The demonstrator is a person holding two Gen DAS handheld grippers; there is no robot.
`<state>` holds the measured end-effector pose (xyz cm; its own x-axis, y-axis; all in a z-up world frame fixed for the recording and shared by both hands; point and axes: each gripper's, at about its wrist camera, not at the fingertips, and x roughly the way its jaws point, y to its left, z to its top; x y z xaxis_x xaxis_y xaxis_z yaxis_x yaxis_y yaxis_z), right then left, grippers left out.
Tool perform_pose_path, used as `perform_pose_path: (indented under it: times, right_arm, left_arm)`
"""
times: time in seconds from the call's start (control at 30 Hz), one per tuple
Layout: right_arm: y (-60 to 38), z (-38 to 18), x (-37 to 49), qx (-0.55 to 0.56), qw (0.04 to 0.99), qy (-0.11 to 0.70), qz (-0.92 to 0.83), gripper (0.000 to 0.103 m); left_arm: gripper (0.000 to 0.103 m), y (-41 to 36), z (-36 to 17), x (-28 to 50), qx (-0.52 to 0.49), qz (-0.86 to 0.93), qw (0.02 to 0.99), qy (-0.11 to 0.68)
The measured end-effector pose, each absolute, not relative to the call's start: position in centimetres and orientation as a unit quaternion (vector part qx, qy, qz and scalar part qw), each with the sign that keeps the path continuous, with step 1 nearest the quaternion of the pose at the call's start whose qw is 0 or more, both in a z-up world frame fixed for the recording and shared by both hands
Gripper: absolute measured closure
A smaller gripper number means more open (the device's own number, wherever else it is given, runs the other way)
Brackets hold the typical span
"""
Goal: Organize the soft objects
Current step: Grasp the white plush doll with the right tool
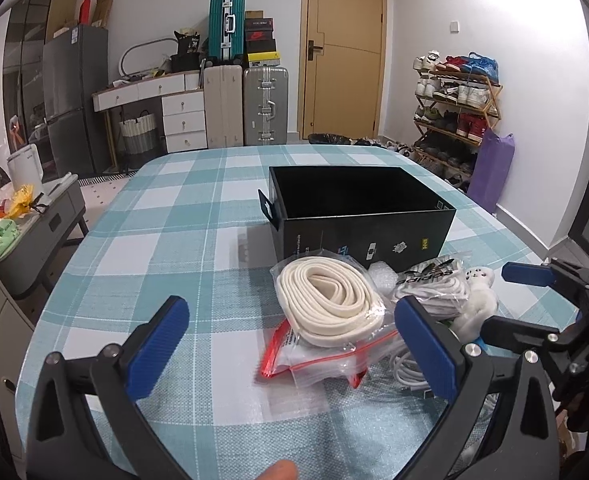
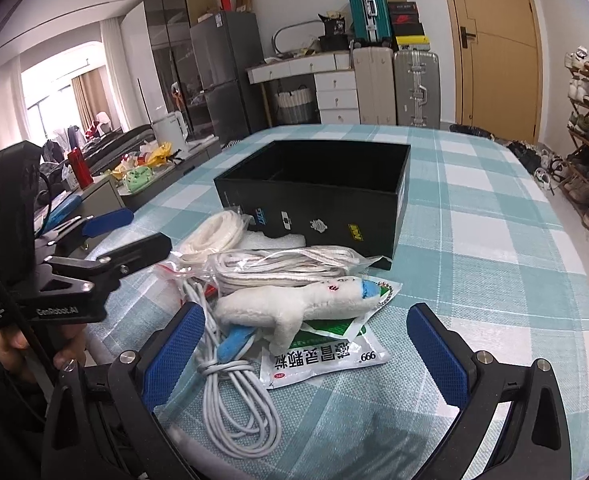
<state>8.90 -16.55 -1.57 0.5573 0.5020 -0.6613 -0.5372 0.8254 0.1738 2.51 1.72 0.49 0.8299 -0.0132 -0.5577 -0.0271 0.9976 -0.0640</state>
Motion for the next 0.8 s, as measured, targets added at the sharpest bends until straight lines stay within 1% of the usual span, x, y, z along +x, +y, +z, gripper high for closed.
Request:
perform_pose_path:
  times: [0.37,0.63,0.67,0.7,0.8]
  right_arm:
    - [-15.5,-2.2,10.5,-0.042,0.872,0.377,0.308,0.0]
    - [-14.7,-2.7,11.0,-0.052,0.866,0.381,0.319,0.0]
    - [-14.8,-2.7,11.0,-0.05,0.865,0.382,0.322,0.004]
    - [-14.7,-2.7,11.0,-0.049,0.862,0.384,0.327,0.012]
    - [-14.8,-2.7,10.6,-0.056,0.863,0.38,0.328,0.015]
  left_arm:
    - [0.0,2.4,0.2,3.3,-0.049,0.001,0.953,0.3]
    - [0.0,2.3,0.1,3.8,-0.041,0.004,0.952,0.304]
    - [0.0,2.4,0.1,3.8,-0.041,0.004,0.951,0.305]
    - [0.0,2.3,0.0,3.8,-0.04,0.005,0.951,0.306]
    - [0.0,2.2,-0.1,3.9,-0.039,0.004,0.951,0.308]
